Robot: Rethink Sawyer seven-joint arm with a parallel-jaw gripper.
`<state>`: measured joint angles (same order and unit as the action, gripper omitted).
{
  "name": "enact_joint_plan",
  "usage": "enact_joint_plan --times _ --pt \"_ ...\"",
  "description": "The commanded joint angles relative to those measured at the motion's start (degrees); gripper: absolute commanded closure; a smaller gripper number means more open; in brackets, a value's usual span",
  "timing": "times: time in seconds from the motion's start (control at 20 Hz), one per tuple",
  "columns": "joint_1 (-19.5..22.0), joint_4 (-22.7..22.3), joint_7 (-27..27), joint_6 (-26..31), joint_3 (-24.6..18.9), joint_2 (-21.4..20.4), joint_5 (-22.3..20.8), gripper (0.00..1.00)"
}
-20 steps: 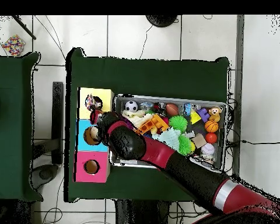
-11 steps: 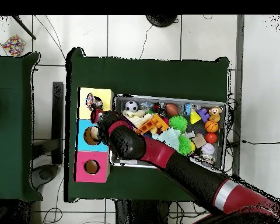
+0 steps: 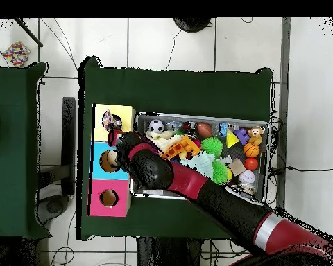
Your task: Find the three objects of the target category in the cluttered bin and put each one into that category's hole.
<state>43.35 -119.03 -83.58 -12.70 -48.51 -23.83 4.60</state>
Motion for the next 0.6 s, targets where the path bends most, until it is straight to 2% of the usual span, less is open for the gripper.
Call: enact_joint_plan --times 0.05,0.15,0.2,0.6 --pt "0.0 6.7 -13.6 -0.7 3.4 0.3 2.3 1.0" --pt "0.0 6.7 -13.6 -0.4 3.5 0.3 2.4 1.0" --pt "0.0 6.6 -13.6 -0.4 3.5 0.3 2.5 0.0" --pt "-0.3 6.7 -13.4 0.9 3.8 -0.1 3.2 0.0"
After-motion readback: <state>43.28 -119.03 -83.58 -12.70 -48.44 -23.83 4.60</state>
